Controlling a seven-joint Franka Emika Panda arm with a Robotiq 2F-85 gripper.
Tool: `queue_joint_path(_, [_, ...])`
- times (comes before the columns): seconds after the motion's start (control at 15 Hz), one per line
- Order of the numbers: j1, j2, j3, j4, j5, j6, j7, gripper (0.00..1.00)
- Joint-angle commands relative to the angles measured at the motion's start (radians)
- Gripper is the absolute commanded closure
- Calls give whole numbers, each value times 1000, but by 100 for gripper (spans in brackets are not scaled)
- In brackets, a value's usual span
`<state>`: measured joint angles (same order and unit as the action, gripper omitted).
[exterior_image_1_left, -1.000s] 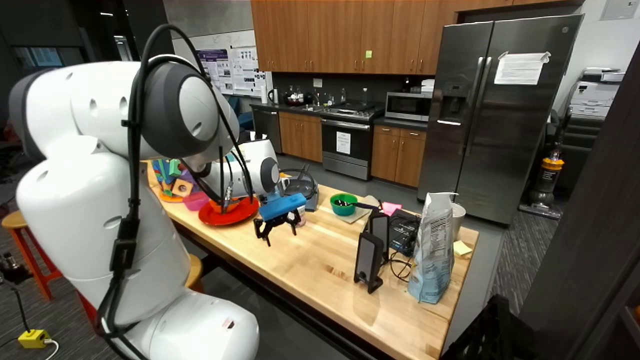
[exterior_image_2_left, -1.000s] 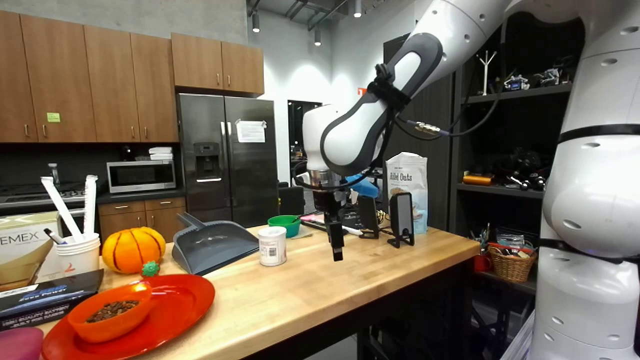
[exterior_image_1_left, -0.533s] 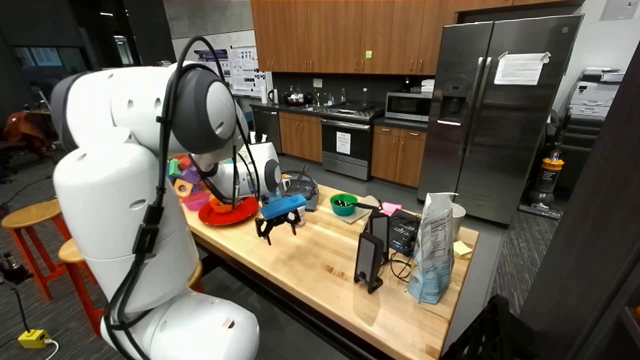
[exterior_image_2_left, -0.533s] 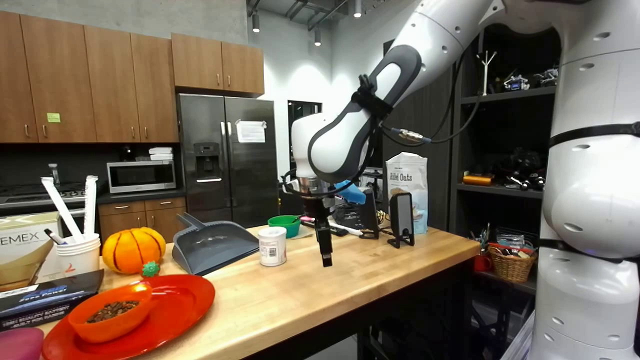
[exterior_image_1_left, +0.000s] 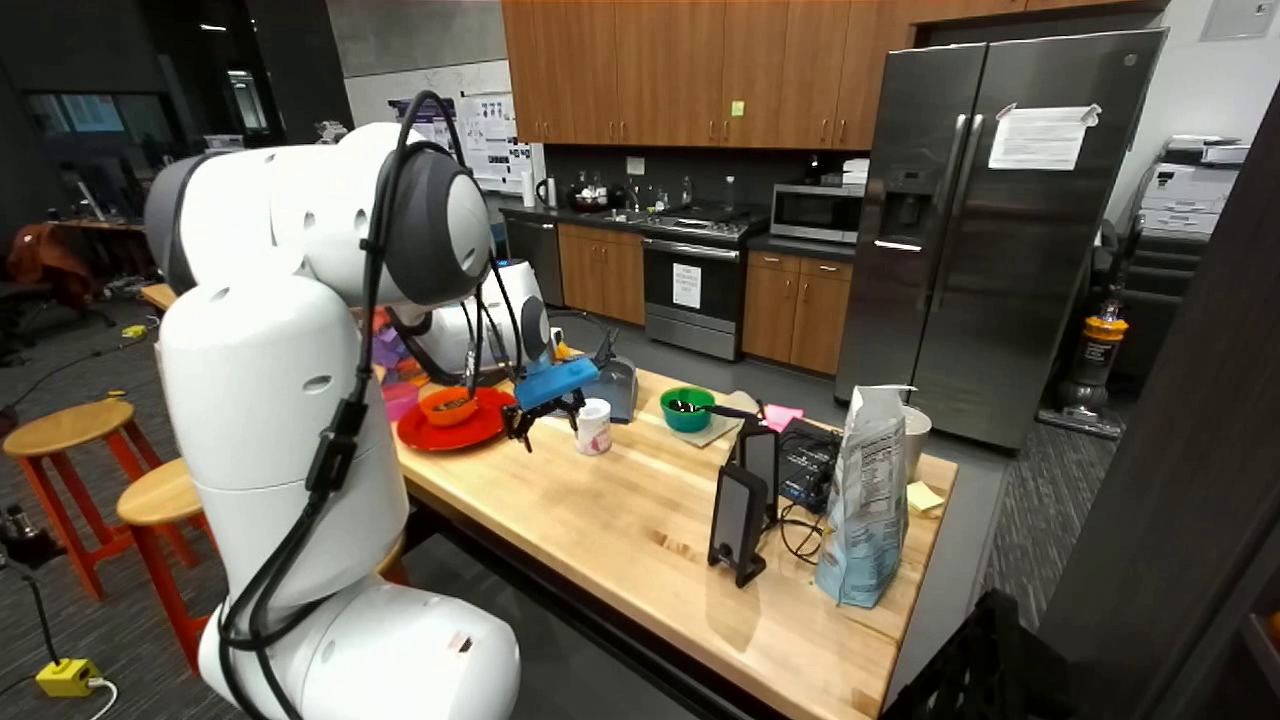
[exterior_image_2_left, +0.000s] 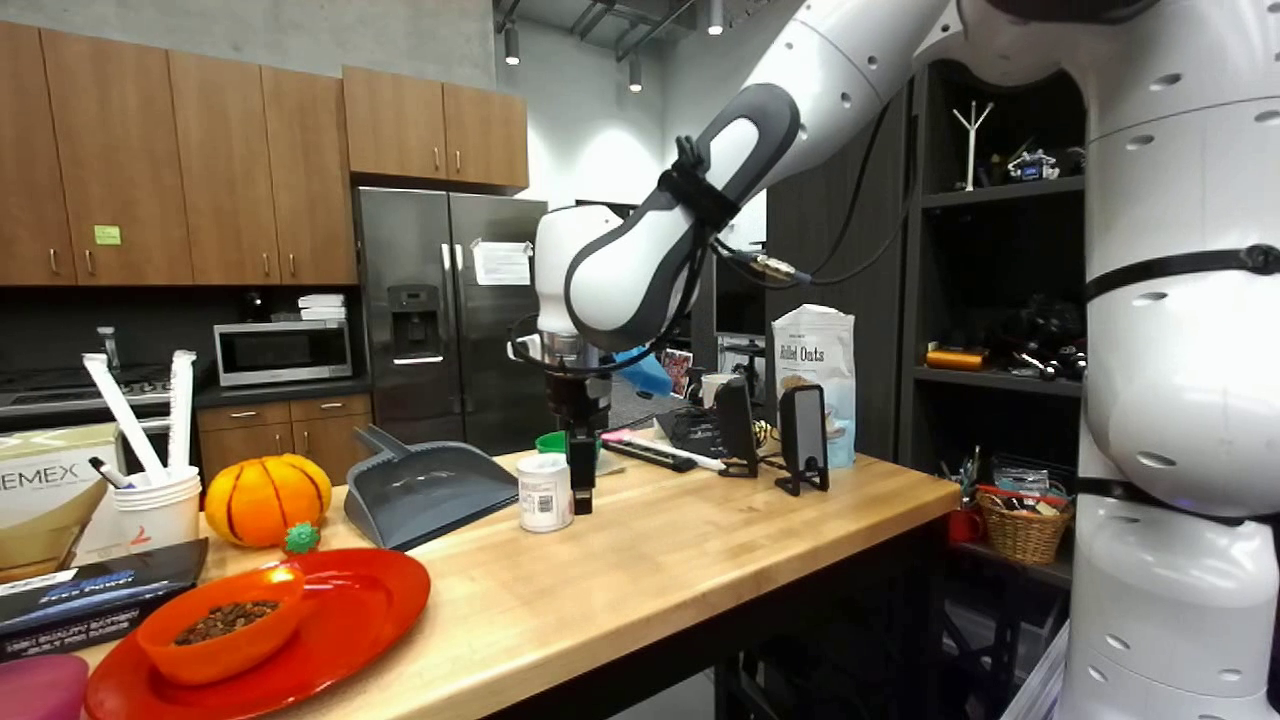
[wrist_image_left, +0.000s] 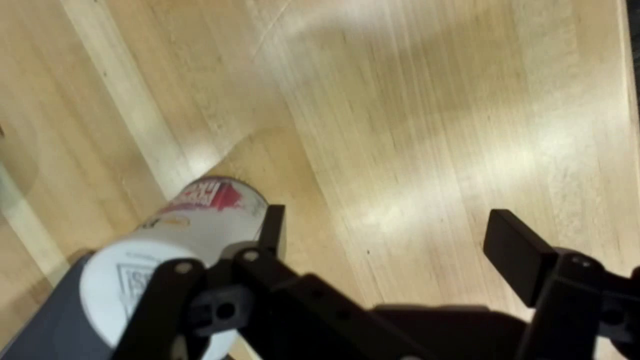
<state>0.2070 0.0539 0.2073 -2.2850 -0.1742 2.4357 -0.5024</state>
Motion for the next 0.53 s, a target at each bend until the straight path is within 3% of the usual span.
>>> queue_joint_path(0.0, [2,41,19,55,41,69,-49,0])
queue_joint_path(0.2, [0,58,36,69,64,134,-87,0])
queue_joint_path(0.47, [-10,38,66,63,197,33,-196,0])
